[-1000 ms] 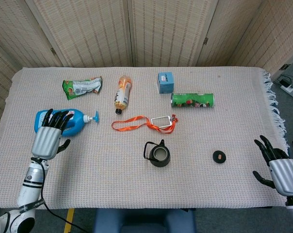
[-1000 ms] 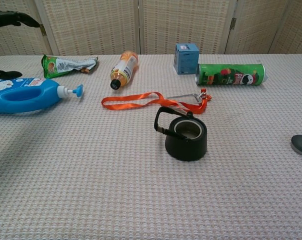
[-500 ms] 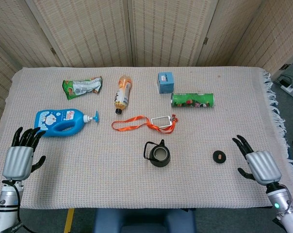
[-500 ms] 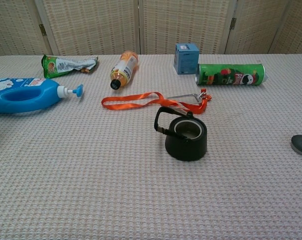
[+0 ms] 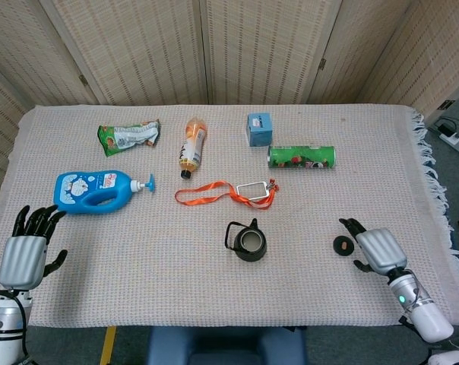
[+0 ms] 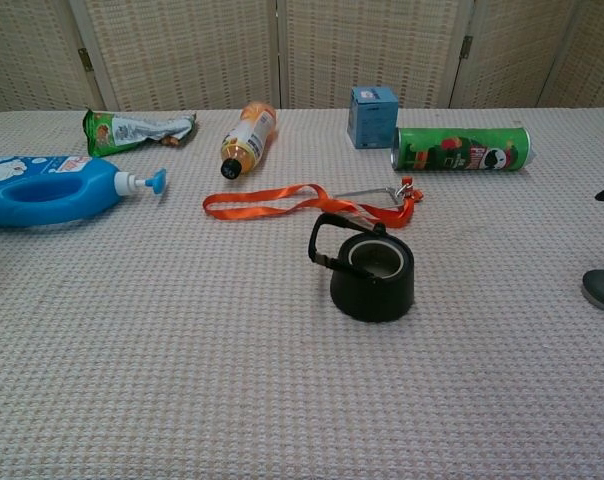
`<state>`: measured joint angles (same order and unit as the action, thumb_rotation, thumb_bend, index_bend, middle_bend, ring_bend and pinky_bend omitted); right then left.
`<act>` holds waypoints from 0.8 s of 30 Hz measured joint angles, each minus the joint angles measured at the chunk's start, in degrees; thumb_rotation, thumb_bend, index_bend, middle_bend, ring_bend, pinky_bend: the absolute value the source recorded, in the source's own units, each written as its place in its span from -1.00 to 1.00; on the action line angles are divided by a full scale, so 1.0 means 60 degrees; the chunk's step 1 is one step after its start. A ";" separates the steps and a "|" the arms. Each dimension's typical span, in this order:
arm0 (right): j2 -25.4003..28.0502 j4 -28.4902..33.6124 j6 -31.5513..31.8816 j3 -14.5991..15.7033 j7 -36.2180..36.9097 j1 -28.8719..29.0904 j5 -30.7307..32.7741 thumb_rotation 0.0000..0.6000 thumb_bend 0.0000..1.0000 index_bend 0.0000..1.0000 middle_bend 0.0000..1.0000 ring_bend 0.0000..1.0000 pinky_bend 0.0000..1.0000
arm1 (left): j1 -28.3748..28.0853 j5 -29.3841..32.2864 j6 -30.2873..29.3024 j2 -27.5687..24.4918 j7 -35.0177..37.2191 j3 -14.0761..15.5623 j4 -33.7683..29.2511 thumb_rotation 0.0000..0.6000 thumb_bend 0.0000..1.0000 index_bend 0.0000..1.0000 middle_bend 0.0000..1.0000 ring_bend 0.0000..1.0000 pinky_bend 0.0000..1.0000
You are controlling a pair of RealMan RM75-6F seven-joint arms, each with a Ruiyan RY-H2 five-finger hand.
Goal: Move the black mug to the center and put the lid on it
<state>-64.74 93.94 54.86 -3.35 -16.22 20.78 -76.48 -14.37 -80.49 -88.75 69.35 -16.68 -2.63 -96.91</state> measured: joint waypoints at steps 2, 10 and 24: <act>-0.0184 -0.0201 -0.0132 0.0014 -0.0016 0.0081 0.0119 1.00 -0.46 -0.78 -0.61 0.64 0.66 | 0.0050 -0.0009 0.0012 -0.0027 -0.0001 -0.0020 -0.0006 1.00 -0.55 -0.67 -0.79 -0.80 -1.00; -0.0785 -0.0915 -0.0563 0.0078 -0.0149 0.0431 0.0502 1.00 -0.46 -0.65 -0.55 0.66 0.68 | 0.0145 -0.0021 0.0180 -0.0052 0.0008 -0.0094 -0.0012 1.00 -0.55 -0.67 -0.79 -0.80 -1.00; -0.1350 -0.1580 -0.0839 0.0130 -0.0366 0.0797 0.1120 1.00 -0.46 -0.50 -0.45 0.68 0.71 | 0.0293 -0.0046 0.0361 -0.0038 0.0233 -0.0221 0.0123 1.00 -0.55 -0.67 -0.79 -0.81 -1.00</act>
<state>-72.83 84.46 49.83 -2.57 -18.41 25.56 -69.75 -12.61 -80.76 -86.58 69.12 -15.28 -3.96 -96.17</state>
